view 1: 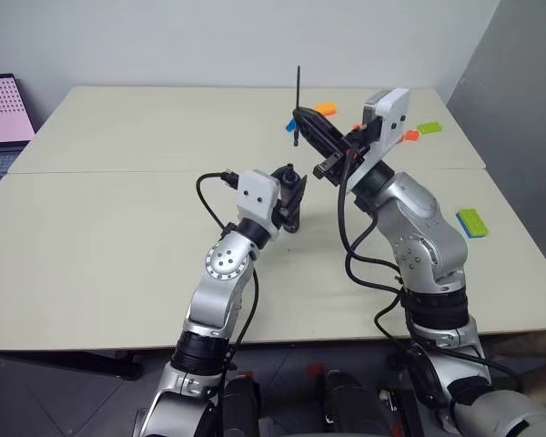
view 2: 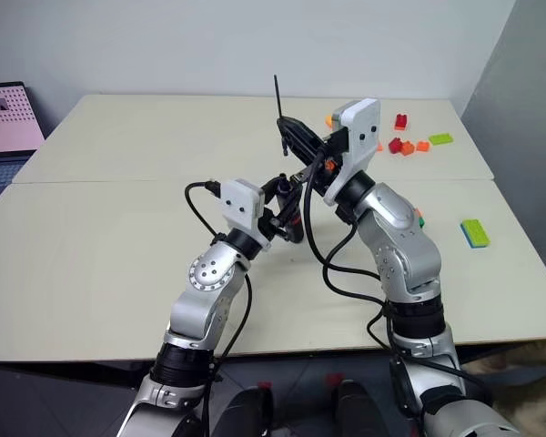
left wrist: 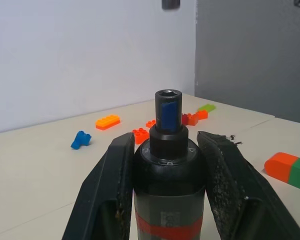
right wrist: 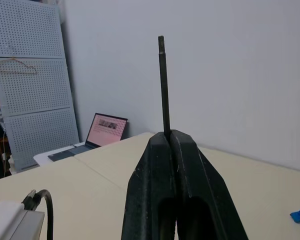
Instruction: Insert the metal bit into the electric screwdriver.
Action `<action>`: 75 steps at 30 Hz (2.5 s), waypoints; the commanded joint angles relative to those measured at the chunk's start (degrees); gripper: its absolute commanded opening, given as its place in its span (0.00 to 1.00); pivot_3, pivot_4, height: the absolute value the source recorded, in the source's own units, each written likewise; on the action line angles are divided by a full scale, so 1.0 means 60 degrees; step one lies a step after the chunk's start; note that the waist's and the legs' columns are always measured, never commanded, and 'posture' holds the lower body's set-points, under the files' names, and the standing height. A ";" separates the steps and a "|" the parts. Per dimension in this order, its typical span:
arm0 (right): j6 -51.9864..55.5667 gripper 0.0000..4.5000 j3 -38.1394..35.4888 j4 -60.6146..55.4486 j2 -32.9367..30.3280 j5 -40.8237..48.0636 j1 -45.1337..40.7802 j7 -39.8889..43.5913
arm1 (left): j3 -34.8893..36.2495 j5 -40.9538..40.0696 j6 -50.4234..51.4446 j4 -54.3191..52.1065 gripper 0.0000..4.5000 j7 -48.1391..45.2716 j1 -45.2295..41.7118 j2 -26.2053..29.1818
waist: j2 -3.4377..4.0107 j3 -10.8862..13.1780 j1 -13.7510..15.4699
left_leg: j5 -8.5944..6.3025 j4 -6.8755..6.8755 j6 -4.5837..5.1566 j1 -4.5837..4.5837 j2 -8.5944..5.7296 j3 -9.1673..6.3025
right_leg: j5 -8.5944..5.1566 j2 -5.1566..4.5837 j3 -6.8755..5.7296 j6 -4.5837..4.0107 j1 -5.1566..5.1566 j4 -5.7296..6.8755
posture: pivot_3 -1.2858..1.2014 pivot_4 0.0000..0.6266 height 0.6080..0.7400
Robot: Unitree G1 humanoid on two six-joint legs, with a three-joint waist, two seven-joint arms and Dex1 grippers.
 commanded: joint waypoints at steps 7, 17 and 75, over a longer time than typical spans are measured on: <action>-0.0205 0.00 0.0183 -0.0657 0.0197 0.0064 0.0265 -0.0093 | -0.0069 0.0152 -0.0139 -0.0568 0.36 0.0160 0.0160 -0.0105 | 0.0000 0.0000 -0.0001 | 0.0000 -0.0001 0.0000 0.0000 0.0000 0.0001 | 0.0000 0.0000 0.0001 0.0000 0.0000 -0.0002 | 0.52 0.24 1.00; -0.0632 0.00 0.0549 -0.0502 0.0282 -0.0186 0.0653 0.0051 | -0.0115 0.0168 -0.0040 -0.0627 0.36 0.0144 0.0224 -0.0070 | 0.0000 0.0000 -0.0003 | 0.0000 -0.0001 0.0000 0.0000 0.0001 0.0000 | -0.0001 0.0001 0.0000 0.0001 0.0000 -0.0003 | 0.52 0.24 1.00; -0.0044 0.00 0.1050 -0.0202 0.0268 -0.1240 0.1339 -0.0188 | -0.0086 0.0141 0.0064 -0.0561 0.36 0.0115 0.0112 -0.0007 | 0.0004 -0.0008 -0.0004 | 0.0000 -0.0001 0.0000 0.0014 0.0002 -0.0003 | -0.0002 0.0001 -0.0002 -0.0001 0.0010 -0.0003 | 0.52 0.24 1.00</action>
